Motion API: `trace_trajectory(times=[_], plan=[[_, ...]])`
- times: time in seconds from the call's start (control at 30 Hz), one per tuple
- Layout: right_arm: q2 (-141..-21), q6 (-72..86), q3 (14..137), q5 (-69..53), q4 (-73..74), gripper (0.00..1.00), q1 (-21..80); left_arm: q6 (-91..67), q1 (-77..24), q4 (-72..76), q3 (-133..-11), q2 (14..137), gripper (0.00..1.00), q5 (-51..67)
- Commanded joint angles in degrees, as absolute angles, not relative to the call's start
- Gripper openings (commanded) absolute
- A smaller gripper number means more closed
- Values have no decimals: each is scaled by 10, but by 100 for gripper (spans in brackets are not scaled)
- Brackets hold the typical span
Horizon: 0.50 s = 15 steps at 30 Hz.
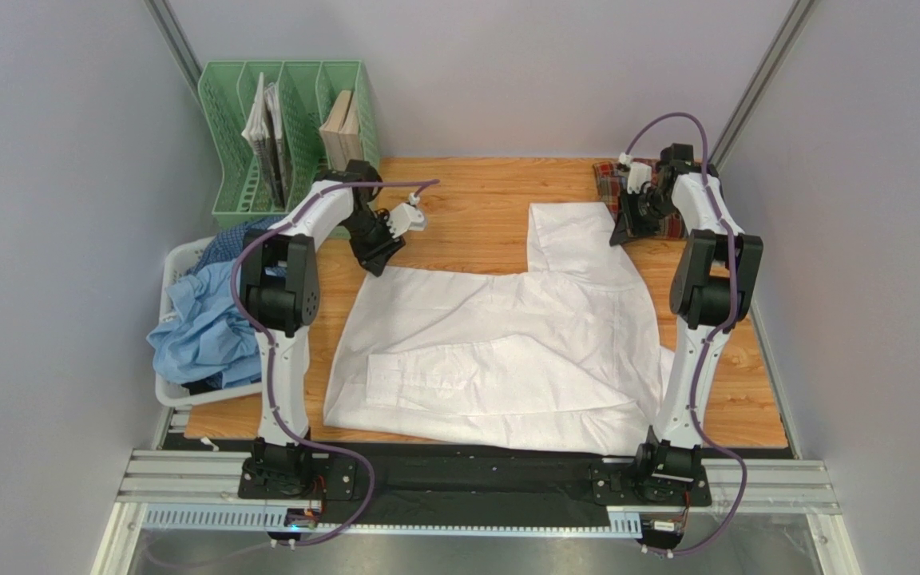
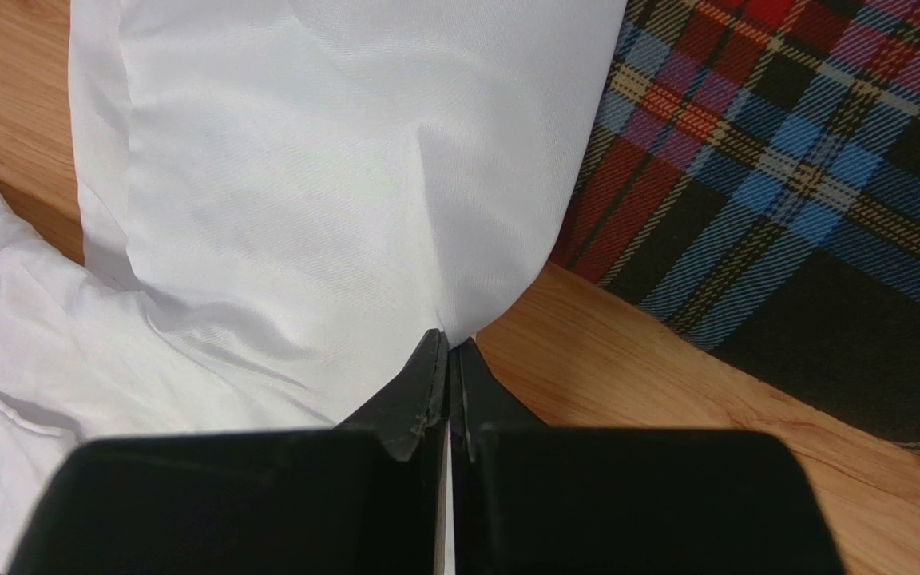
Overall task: Fold and stack the long sleeve shirts
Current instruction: Fold the shirt
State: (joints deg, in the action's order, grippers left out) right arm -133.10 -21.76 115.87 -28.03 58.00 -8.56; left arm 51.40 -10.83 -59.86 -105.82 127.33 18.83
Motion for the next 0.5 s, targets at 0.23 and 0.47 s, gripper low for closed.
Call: trace_trajectory(times=[0.23, 0.47], plan=[[-1331, -208, 1215, -287, 569, 0, -78, 544, -112, -578, -1078, 1295, 39, 167], [-1330, -212, 1213, -283, 569, 0, -76, 540, -116, -560, -1078, 1289, 49, 180]])
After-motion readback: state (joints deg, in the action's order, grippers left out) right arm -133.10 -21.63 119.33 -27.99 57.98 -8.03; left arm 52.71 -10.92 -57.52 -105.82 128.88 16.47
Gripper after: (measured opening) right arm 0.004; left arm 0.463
